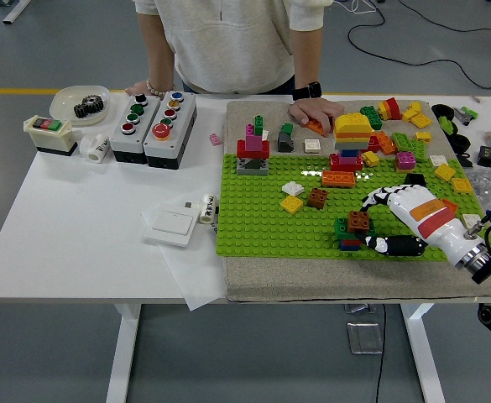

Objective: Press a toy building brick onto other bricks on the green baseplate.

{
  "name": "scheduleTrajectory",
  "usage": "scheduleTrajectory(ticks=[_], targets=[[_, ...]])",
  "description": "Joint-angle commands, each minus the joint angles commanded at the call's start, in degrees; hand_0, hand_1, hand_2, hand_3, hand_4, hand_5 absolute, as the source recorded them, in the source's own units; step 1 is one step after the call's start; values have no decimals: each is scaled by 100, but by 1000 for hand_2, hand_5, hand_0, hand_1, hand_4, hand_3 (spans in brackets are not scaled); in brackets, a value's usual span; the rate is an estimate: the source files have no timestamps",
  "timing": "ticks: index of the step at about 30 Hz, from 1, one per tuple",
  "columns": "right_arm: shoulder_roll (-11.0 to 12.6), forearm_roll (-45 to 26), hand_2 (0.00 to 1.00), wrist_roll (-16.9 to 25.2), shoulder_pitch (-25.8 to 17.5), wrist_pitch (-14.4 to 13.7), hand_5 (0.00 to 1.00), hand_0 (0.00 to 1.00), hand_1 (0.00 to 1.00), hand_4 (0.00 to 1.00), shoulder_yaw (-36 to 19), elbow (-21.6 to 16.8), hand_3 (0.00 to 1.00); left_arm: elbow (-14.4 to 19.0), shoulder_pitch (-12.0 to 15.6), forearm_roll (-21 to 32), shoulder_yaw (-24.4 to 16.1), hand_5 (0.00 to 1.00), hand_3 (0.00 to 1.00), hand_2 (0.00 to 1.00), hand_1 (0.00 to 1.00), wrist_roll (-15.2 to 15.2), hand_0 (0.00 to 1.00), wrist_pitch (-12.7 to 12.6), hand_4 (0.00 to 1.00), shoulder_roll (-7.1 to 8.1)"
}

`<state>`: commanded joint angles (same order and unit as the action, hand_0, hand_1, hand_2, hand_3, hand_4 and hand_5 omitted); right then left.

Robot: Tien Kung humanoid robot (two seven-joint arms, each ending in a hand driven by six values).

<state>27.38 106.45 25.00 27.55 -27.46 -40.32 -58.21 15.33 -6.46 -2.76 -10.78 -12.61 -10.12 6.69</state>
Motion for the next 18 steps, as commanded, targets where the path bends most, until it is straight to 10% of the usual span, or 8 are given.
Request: scheduleTrajectory(ticks=[18], targets=[[14, 6, 685, -39, -18, -24, 546, 594, 606, 800, -53, 27, 567, 0, 30, -76, -43, 836, 787, 756, 600, -24, 490, 5, 825, 1]])
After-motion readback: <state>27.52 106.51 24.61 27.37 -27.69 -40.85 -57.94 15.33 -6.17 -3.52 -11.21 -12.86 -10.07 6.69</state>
